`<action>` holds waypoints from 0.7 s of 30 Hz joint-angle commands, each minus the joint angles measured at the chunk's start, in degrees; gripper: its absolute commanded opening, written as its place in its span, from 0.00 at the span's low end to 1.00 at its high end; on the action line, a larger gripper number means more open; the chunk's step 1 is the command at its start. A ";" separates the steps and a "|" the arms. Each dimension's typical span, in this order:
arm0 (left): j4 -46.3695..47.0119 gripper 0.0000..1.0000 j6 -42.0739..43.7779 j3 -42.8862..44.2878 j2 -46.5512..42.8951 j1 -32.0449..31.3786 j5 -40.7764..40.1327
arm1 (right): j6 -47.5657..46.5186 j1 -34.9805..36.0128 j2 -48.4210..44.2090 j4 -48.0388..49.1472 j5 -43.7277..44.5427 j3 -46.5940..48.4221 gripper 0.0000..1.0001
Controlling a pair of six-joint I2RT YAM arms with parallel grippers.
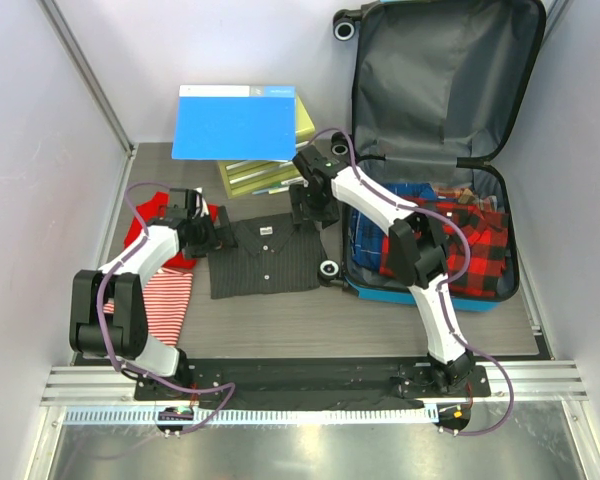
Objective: Pack the luggage
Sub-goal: Pick up the clothes at the center of the board.
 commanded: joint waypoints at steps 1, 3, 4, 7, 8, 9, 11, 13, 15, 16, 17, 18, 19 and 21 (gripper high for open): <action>1.49 0.96 -0.29 -0.30 -0.70 0.29 1.45 | -0.98 0.33 0.36 -0.28 4.37 1.48 0.73; 1.49 0.97 -0.29 -0.39 -0.70 0.29 1.53 | -1.51 0.50 1.15 -0.28 4.82 1.13 0.73; 1.49 0.96 -0.29 -0.39 -0.70 0.29 1.71 | -1.51 0.59 1.85 -0.28 4.91 1.04 0.73; 1.40 0.96 -0.29 -0.39 -0.87 0.29 1.88 | -2.04 0.85 2.91 0.33 4.99 0.87 0.71; 1.40 0.96 -0.20 -0.39 -0.87 0.29 2.15 | -2.21 0.86 3.61 0.68 4.82 0.95 0.70; 1.40 0.96 -0.20 -0.30 -1.05 0.29 2.32 | -2.04 0.86 4.05 0.77 4.82 1.13 0.70; 1.49 0.96 -0.29 -0.30 -1.31 0.20 2.68 | -1.87 0.86 4.93 1.21 4.64 1.04 0.68; 1.40 0.96 -0.29 -0.39 -1.66 0.29 2.68 | -1.60 0.86 5.02 1.48 4.12 0.61 0.68; 1.31 0.96 -0.20 -0.47 -1.75 0.29 2.68 | -1.34 0.77 4.68 2.26 3.33 -0.88 0.68; 1.31 0.96 -0.20 -0.48 -1.84 0.29 2.68 | -1.42 0.85 4.41 2.70 2.89 -1.67 0.68; 1.40 0.96 -0.12 -0.65 -1.84 0.29 2.85 | -1.25 0.86 4.06 4.01 2.28 -2.38 0.67; 1.57 0.96 -0.11 -0.83 -1.93 0.29 3.03 | -1.25 0.86 3.36 4.72 1.75 -4.13 0.67; 1.84 0.96 -0.20 -1.00 -2.10 0.29 3.29 | -0.99 0.86 3.27 5.34 -0.26 -4.93 0.66; 2.19 0.96 -0.29 -1.35 -2.19 0.29 3.55 | -0.72 0.94 3.09 6.57 -1.33 -6.77 0.63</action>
